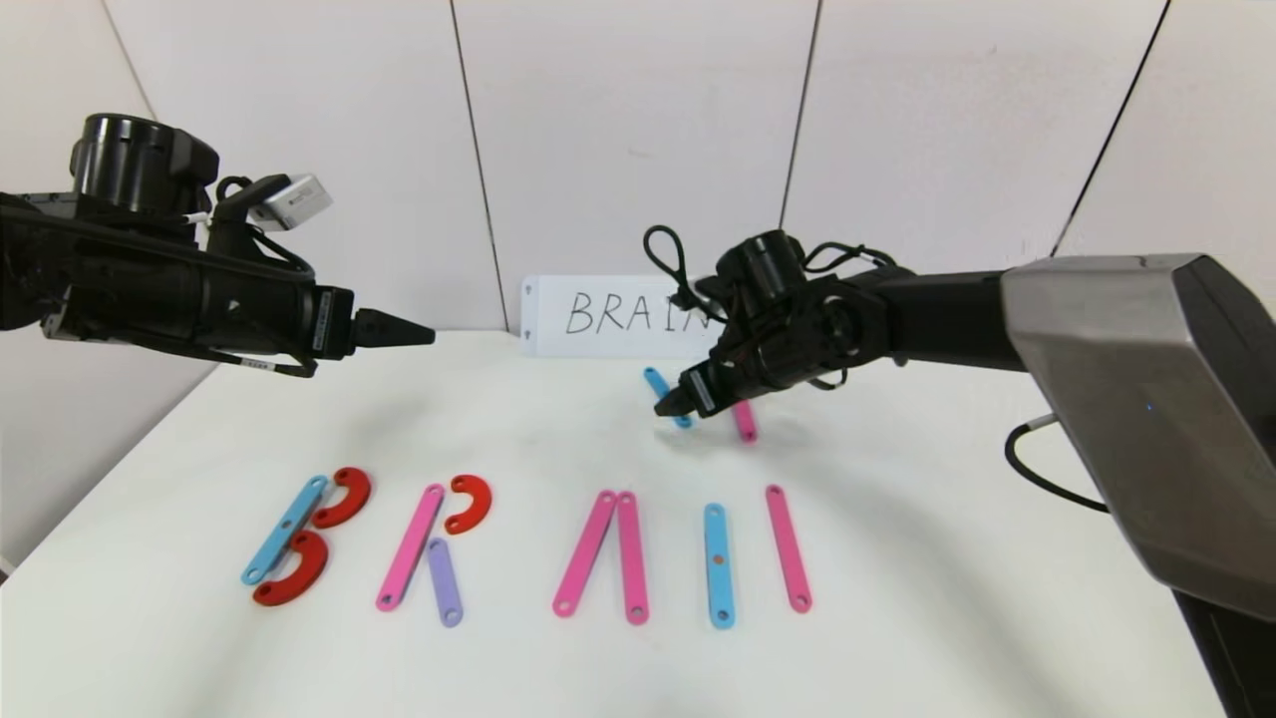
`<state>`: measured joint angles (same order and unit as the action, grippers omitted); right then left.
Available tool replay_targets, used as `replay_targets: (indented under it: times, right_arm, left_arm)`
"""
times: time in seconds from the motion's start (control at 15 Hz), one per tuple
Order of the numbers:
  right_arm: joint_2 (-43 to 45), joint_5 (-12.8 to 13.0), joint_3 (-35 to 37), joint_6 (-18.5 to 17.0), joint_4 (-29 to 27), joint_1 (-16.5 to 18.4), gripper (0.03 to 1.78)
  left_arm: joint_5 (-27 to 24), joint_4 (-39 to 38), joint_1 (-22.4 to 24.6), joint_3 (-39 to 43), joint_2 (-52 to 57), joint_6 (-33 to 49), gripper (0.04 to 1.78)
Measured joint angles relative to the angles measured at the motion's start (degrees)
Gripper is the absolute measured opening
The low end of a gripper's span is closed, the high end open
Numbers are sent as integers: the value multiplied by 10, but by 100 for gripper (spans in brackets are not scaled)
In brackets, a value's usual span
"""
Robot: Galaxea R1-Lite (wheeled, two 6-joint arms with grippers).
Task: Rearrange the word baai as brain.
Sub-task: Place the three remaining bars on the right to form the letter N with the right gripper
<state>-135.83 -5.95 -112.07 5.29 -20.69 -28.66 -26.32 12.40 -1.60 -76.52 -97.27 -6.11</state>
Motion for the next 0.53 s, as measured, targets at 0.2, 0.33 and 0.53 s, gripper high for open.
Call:
replay_targets:
  times: [0.2, 0.33, 0.53]
  right_arm:
    - [-24, -1, -2, 0, 30, -1, 174]
    - [-33, 2, -1, -3, 66, -5, 174]
    - [-48, 14, 0, -3, 122, -10, 174]
  left_arm:
    - [0, 0, 0, 0, 0, 0, 174]
    - [-1, 0, 0, 0, -1, 0, 174]
    - [-1, 0, -2, 1, 0, 0, 174]
